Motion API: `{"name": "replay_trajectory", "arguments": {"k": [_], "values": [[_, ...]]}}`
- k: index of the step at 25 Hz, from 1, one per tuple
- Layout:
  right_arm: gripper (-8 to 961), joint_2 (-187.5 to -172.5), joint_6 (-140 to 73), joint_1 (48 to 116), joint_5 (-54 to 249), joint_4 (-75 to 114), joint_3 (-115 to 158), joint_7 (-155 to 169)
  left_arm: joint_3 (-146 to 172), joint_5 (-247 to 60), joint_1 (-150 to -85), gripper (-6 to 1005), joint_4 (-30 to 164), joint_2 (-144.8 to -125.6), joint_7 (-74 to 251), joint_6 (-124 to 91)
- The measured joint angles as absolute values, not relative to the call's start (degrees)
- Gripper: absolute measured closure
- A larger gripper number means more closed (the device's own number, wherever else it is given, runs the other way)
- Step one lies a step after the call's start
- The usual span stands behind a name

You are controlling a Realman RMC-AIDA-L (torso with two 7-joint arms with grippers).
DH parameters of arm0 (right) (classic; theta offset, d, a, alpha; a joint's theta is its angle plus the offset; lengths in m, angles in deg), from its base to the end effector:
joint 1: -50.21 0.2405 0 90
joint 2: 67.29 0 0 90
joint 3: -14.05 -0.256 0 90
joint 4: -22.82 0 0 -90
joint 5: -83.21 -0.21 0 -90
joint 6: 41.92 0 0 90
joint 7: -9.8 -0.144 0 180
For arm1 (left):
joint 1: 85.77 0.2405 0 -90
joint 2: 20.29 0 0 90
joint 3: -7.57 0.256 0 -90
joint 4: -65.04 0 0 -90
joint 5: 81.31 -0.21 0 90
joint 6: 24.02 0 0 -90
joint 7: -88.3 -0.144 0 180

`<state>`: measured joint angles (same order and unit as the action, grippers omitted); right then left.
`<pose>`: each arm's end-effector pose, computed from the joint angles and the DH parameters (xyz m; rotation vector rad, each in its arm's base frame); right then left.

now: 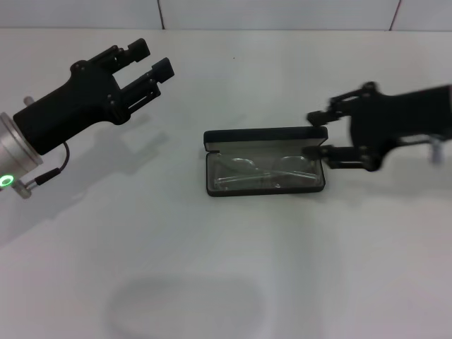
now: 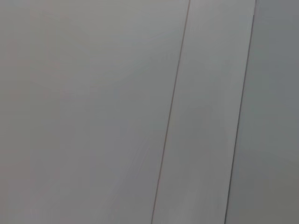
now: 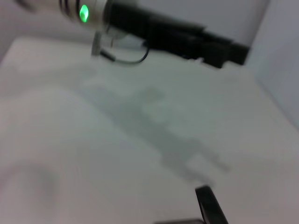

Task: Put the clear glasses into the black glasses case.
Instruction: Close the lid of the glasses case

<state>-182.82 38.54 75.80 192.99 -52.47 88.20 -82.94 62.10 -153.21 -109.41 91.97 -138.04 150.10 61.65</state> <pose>0.1626 0.3466 0.0213 -2.8464 -0.0607 0.2592 -0.2606 0.3248 0.0124 -2.2831 -0.5027 -1.1730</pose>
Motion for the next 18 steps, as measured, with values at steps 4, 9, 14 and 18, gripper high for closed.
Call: {"name": "replay_trajectory", "arguments": {"k": [4,9,14,18], "values": [[482,-182.84,44.7,71.9,184.1,-44.1,78.9,-73.8,62.1,-153.9,-109.7,403,91.7,-138.14,150.3,60.8],[481,-182.65,47.0,69.2,177.5,-32.0,66.5,-65.7,62.1,-159.2,-113.5,403,92.0,-138.63,155.4,54.7],[480,-182.6,48.2,69.1,176.9,-23.7,59.0,-60.0,62.5,-167.9,-122.3,403,91.2,-139.95,162.3,45.2],[479,-182.6,47.1,69.4,176.9,-19.9,58.0,-57.0,66.5,-169.0,-127.1,403,88.7,-140.3,164.6,38.5]]}}
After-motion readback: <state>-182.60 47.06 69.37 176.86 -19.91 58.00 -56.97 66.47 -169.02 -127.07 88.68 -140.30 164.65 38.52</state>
